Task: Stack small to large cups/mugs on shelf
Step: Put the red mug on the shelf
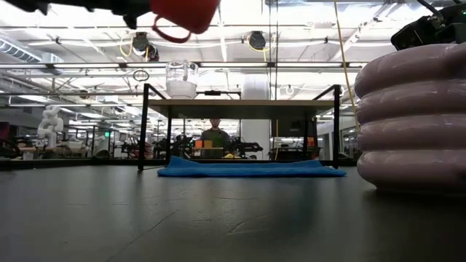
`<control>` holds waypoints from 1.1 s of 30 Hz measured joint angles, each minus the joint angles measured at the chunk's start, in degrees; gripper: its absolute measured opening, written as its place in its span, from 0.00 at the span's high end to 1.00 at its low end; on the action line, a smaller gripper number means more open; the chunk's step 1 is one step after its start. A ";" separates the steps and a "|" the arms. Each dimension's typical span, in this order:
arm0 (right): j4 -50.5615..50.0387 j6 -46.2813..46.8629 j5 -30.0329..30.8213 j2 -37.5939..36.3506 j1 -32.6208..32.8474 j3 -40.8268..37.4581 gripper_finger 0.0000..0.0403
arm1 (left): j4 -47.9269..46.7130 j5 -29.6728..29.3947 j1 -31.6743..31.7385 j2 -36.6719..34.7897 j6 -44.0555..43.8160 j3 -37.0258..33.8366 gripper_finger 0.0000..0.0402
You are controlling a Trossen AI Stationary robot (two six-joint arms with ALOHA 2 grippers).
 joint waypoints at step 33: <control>0.13 -0.05 -0.02 -0.02 0.00 -0.02 1.00 | -32.24 -2.99 14.34 26.66 -8.75 41.95 0.99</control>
